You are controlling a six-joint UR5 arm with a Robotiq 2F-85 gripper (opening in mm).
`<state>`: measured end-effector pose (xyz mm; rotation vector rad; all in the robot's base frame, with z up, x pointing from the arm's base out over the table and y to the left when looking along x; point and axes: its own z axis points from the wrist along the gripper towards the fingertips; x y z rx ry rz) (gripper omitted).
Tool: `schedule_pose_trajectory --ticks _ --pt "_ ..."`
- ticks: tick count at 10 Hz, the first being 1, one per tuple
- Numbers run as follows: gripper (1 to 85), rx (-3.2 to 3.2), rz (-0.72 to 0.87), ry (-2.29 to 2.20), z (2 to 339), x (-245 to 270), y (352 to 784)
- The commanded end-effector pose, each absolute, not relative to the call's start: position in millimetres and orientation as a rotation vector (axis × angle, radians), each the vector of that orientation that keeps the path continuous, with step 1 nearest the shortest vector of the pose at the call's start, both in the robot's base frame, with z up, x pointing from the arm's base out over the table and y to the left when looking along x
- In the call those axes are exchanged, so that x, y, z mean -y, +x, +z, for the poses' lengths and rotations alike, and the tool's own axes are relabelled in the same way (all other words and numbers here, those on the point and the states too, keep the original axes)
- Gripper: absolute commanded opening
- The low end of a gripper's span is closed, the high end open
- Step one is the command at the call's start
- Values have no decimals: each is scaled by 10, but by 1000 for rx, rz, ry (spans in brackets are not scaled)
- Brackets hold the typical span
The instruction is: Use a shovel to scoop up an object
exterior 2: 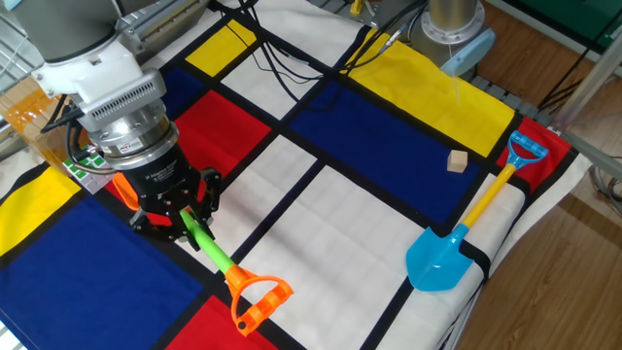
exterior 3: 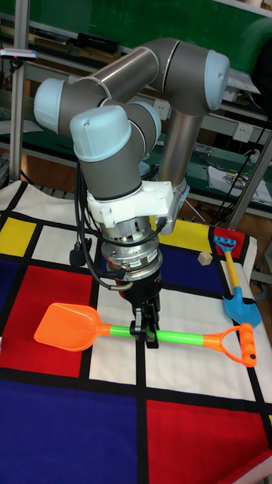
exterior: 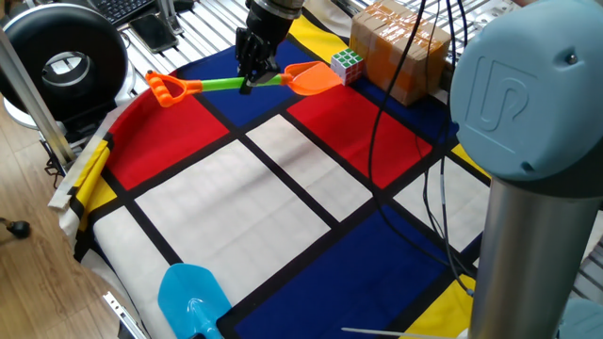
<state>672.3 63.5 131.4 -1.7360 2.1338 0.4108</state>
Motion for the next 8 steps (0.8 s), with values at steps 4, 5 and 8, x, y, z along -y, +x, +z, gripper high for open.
schedule_pose_trajectory --ticks 4,5,8 --pt "10 -2122 368 -1783 1294 -546 6729" --pt "10 -2137 344 -1803 1264 -481 6717" --pt "10 -2160 362 -1784 1266 -489 6693"
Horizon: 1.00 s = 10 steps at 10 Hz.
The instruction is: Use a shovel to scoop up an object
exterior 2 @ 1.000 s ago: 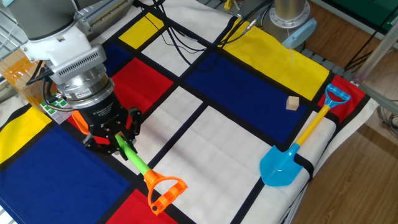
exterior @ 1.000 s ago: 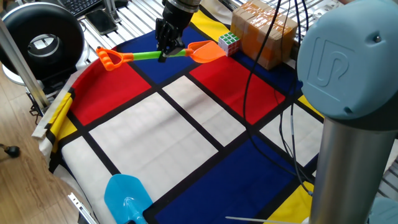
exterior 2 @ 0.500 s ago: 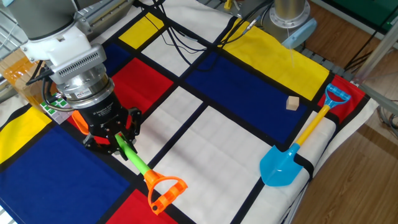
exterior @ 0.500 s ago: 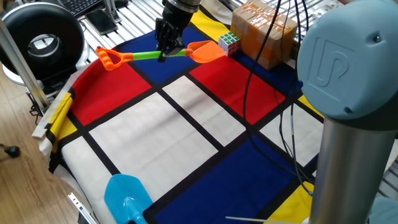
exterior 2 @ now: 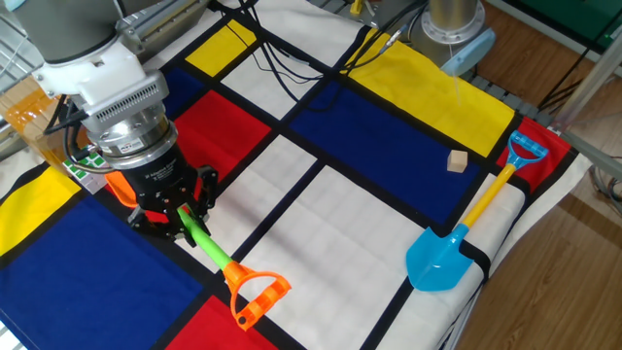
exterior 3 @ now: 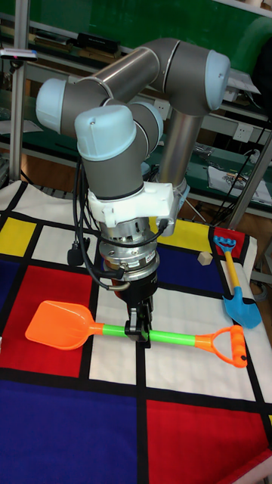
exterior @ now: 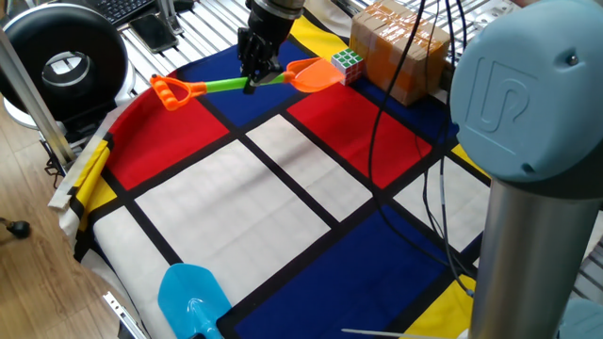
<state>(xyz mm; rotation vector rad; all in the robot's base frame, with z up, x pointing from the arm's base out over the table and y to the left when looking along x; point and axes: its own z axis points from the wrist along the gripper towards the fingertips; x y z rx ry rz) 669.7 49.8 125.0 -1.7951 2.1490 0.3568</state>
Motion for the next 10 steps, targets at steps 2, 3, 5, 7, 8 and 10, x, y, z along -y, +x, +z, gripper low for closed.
schedule_pose_trajectory --ticks 2,3,5,7,8,10 --pt "10 -2184 339 -1781 1244 -434 6701" --pt "10 -2197 362 -1771 1249 -454 6670" --pt "10 -2249 330 -1749 1217 -369 6678" --pt "10 -2252 341 -1727 1229 -398 6690" --pt "10 -2243 340 -1730 1233 -406 6698" --pt "10 -2228 344 -1740 1238 -420 6698"
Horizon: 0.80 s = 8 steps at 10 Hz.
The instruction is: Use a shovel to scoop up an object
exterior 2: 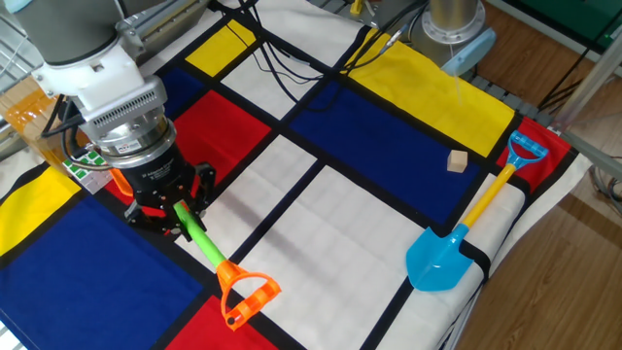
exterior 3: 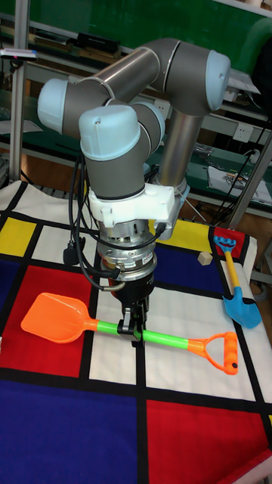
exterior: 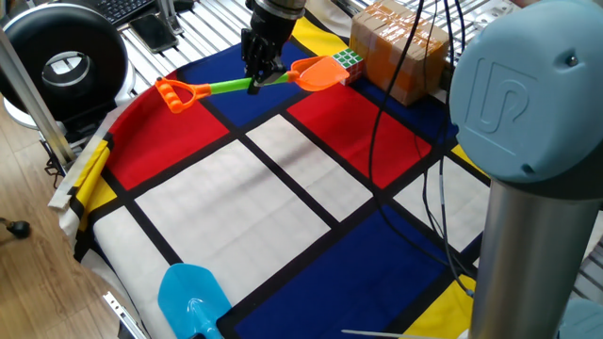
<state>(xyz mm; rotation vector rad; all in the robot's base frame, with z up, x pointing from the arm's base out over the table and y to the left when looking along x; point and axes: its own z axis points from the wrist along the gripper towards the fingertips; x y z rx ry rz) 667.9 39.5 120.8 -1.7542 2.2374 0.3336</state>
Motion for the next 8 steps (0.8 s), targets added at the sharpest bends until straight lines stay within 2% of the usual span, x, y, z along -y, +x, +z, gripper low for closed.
schedule_pose_trajectory --ticks 1,5,8 --pt "10 -2227 349 -1740 1241 -428 6694" --pt "10 -2154 395 -1746 1285 -605 6728" --pt "10 -2058 414 -1781 1222 -705 6929"
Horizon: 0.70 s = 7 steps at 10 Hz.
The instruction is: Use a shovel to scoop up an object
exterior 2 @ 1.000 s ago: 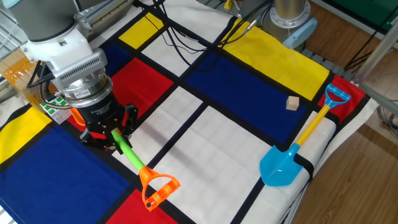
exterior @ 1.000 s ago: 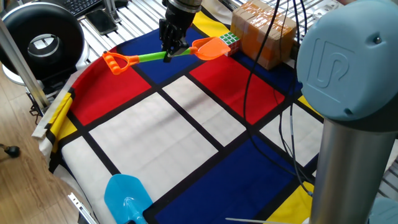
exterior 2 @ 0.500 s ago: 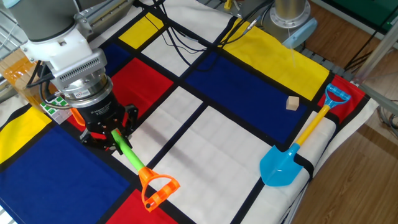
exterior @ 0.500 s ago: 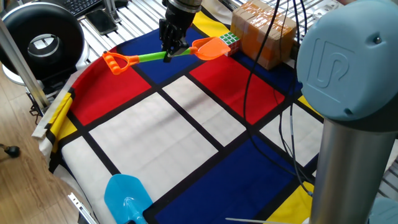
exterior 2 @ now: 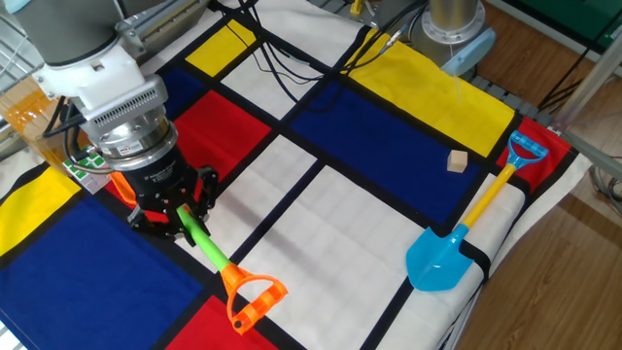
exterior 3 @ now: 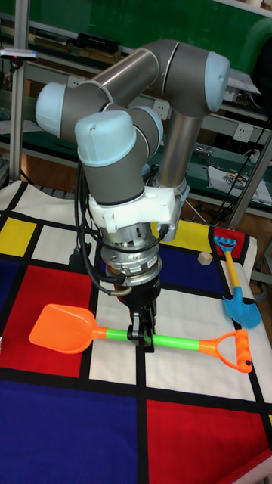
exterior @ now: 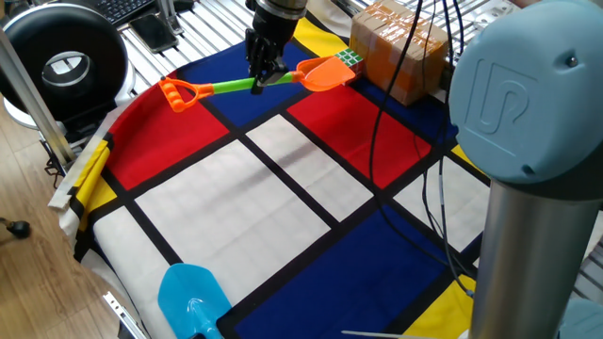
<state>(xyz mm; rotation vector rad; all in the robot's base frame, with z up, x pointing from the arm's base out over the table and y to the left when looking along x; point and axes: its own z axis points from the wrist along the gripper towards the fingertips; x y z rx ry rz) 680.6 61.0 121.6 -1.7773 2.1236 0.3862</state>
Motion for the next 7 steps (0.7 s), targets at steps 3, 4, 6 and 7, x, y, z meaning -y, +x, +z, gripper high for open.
schedule_pose_trajectory --ticks 3,4,6,7 --pt "10 -1936 457 -1811 1176 -709 7049" --pt "10 -1896 484 -1811 1167 -694 7051" --pt "10 -1871 515 -1807 1143 -610 6998" --pt "10 -1904 523 -1796 1127 -584 6975"
